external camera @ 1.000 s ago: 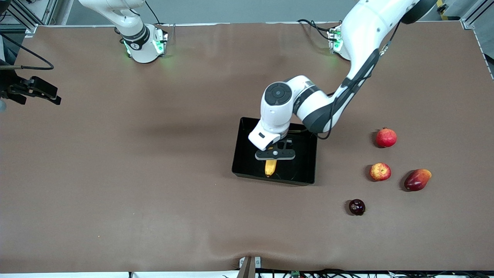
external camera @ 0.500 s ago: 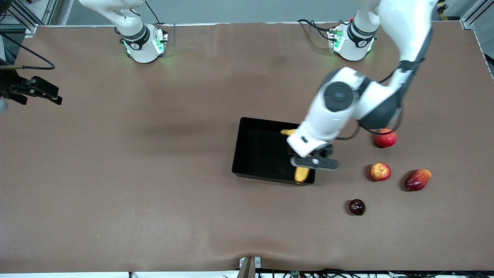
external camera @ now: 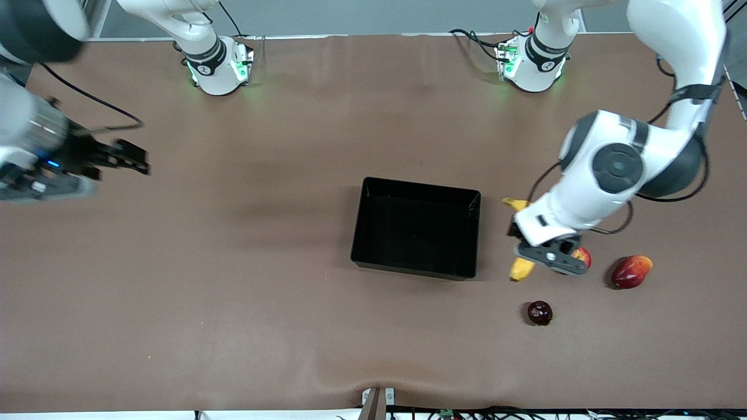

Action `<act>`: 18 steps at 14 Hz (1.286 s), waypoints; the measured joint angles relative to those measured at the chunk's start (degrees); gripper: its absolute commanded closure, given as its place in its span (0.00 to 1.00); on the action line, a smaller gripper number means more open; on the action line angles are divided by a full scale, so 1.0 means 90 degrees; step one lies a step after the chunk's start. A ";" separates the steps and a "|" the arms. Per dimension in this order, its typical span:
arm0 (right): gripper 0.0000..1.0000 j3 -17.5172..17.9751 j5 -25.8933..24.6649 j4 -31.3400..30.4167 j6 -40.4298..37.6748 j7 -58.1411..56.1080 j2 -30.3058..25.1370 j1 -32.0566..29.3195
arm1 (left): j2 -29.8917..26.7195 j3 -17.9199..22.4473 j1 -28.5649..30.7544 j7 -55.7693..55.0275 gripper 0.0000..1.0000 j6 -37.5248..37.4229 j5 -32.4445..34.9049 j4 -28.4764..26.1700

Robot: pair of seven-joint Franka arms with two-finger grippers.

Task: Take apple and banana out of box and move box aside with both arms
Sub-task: 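Lift the banana out with the left gripper while the right gripper approaches, then set the banana by the plum while the right gripper grasps the tray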

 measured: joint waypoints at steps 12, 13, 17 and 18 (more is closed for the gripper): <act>0.00 0.0020 0.0005 -0.0013 0.1632 0.0058 0.1912 0.1199 | 0.1379 0.0175 0.1260 0.0804 1.00 0.0909 -0.0011 0.0640; 0.00 0.0021 0.0009 -0.0010 0.1923 0.0142 0.2103 0.1284 | 0.1517 0.0206 0.1261 0.0473 1.00 0.0912 -0.0016 0.0822; 0.00 0.0027 0.0018 0.0009 0.2719 0.0966 0.2713 0.1738 | 0.2007 0.0411 0.1159 -0.0999 1.00 0.1363 -0.0011 0.1291; 0.00 0.0027 0.0019 0.0017 0.2969 0.1232 0.2851 0.1892 | 0.2138 0.0604 0.1081 -0.0981 1.00 0.1554 0.0010 0.1328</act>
